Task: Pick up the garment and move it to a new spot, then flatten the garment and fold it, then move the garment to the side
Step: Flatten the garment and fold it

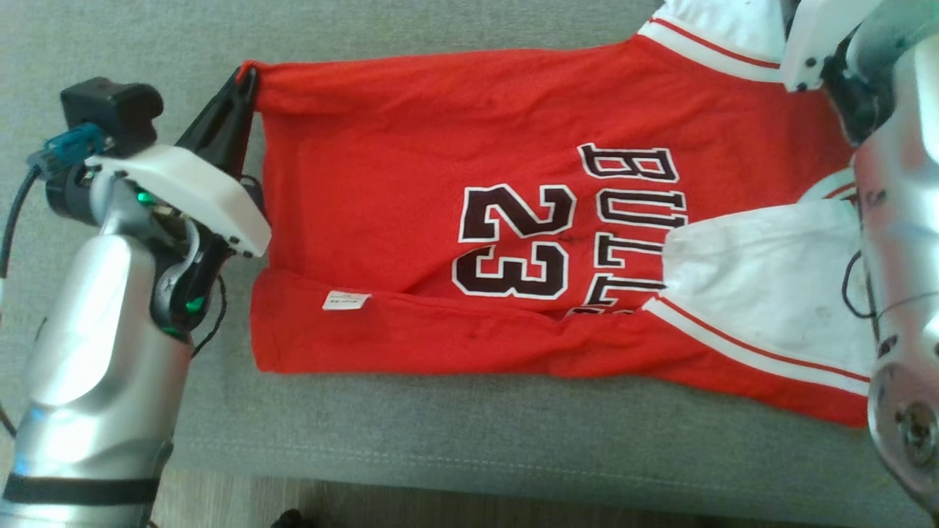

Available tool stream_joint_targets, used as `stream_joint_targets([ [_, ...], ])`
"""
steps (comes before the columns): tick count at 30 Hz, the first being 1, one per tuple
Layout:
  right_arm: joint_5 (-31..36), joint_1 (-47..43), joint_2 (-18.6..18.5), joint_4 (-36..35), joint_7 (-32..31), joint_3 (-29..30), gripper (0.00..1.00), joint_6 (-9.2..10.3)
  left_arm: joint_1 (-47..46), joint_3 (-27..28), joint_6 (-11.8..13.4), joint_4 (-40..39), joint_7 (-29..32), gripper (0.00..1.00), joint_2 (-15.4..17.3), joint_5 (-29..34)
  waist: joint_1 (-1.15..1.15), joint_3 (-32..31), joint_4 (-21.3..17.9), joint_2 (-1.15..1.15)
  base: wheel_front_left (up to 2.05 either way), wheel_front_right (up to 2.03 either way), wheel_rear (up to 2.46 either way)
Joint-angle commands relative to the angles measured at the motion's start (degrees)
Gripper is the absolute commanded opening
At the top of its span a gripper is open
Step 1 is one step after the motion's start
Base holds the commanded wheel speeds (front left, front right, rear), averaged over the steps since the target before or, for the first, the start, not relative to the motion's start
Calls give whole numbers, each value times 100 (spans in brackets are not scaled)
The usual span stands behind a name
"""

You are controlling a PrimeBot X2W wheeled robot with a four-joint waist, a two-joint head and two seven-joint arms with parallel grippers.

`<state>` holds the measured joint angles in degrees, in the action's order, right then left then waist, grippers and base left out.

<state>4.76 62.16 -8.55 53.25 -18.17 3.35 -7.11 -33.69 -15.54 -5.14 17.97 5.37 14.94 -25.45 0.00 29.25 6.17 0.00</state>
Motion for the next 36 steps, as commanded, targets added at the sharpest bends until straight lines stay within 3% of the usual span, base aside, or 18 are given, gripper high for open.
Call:
stream_joint_targets([
  [1, 81, 280, 19, -93, 20, 2, 100, -37, -210, 178, -40, -101, -64, 0, 159, 37, 0, 42, 51, 0, 0, 0, 0],
  [10, 612, 779, -101, 674, -28, 75, 100, -37, -491, -9, -102, 366, -318, 0, 33, 20, 0, 132, 145, 0, 0, 0, 0],
  [11, 601, 810, -93, 748, -27, 73, 96, -37, -518, -23, -108, 404, -341, 0, 22, 12, 0, 133, 150, 0, 0, 0, 0],
  [22, 460, 1085, -217, 1348, 198, -159, 29, -37, -720, -141, -151, 704, -522, 0, 1, -56, 0, 205, 193, 0, 0, 0, 0],
  [23, 460, 1085, -217, 1348, 198, -159, 29, -37, -720, -141, -151, 704, -522, 0, 1, -56, 0, 205, 193, 0, 0, 0, 0],
  [24, 486, 1098, -246, 1386, 314, -187, 0, -37, -743, -157, -156, 754, -553, 0, 3, -66, 0, 204, 192, 0, 0, 0, 0],
  [31, 513, 1114, -288, 1466, 701, -173, 0, -37, -794, -175, -164, 872, -644, 0, 31, -101, 0, 176, 147, 0, 0, 0, 0],
  [36, 378, 1162, -124, 1530, 1121, -263, 0, -37, -760, -129, -149, 941, -740, 0, 105, -134, 0, 71, -5, 0, 0, 0, 0],
])
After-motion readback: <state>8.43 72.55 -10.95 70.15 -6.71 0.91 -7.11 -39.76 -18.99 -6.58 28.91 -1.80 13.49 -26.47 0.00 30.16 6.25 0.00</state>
